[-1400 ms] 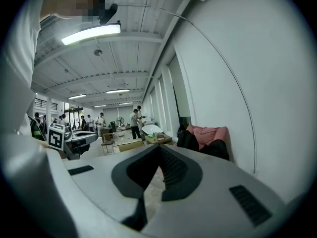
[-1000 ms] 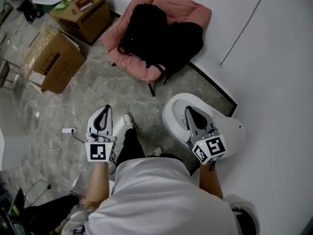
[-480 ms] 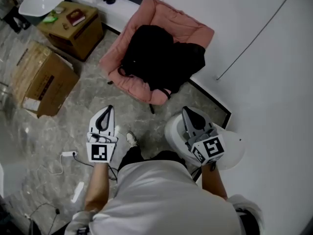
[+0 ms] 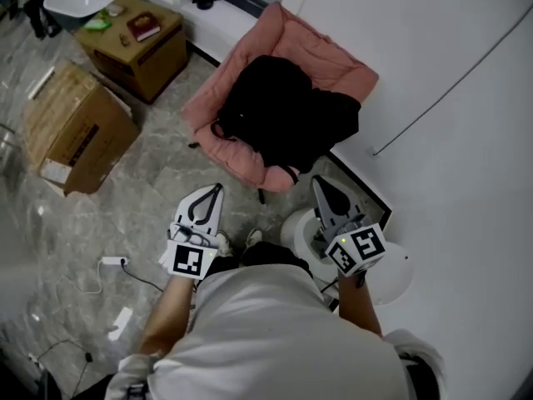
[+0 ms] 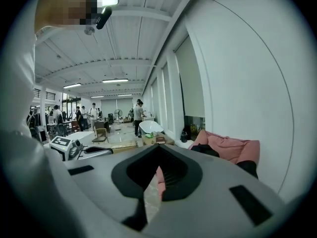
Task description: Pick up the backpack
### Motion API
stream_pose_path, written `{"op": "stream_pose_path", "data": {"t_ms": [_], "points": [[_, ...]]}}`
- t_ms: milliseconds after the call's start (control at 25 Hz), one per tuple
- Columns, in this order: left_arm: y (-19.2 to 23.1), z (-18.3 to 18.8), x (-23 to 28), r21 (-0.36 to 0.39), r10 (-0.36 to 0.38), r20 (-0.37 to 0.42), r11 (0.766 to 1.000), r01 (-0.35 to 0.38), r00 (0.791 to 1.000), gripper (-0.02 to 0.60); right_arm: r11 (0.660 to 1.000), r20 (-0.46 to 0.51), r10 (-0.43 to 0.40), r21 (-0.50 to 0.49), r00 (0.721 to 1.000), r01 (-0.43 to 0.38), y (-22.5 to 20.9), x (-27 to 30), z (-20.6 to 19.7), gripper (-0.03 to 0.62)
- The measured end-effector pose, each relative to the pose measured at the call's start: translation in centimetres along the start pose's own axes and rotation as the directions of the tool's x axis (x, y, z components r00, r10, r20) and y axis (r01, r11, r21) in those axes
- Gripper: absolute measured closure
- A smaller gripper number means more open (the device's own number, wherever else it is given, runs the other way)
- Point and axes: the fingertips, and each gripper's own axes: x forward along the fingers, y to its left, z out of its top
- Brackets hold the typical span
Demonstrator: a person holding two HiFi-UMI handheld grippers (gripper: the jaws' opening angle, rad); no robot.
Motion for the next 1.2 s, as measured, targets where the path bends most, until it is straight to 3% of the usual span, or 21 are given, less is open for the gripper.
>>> {"op": "stream_pose_path", "data": {"t_ms": [240,440,720,960,1200], "points": [[0.4,-0.5,2.5,-0.043,0.015,-0.027,0.999,-0.016,1.0,0.566,1.0,-0.01,0.008,0.005,1.0,-0.008,-2.4,2.0,-0.9,0.572],[1.4,0.0,6.9,-0.006,0.045,-0.052,0.999,-0.046,0.998,0.566,0.998,0.007,0.015,0.056,1.0,-0.015,-7.3,4.6,-0.7,0.572],[3.0,1.8,14.4,0.026,0.103,-0.055,0.994,-0.102,0.993,0.566,0.997,0.043,0.059,0.038,0.997,-0.06,-14.7,9.0,1.0,0.572],[2.9,1.9,19.6,0.049,0.107,-0.074,0.993,-0.104,0.991,0.566,0.992,0.029,0.095,0.086,0.995,-0.097,-20.1,11.8,-0.6,0.572],[2.8,-0.4,22.1,0.022,0.13,-0.118,0.992,-0.128,0.985,0.566,0.99,-0.022,0.114,0.089,0.993,-0.112,-23.4,14.9,-3.0,0.572]]}}
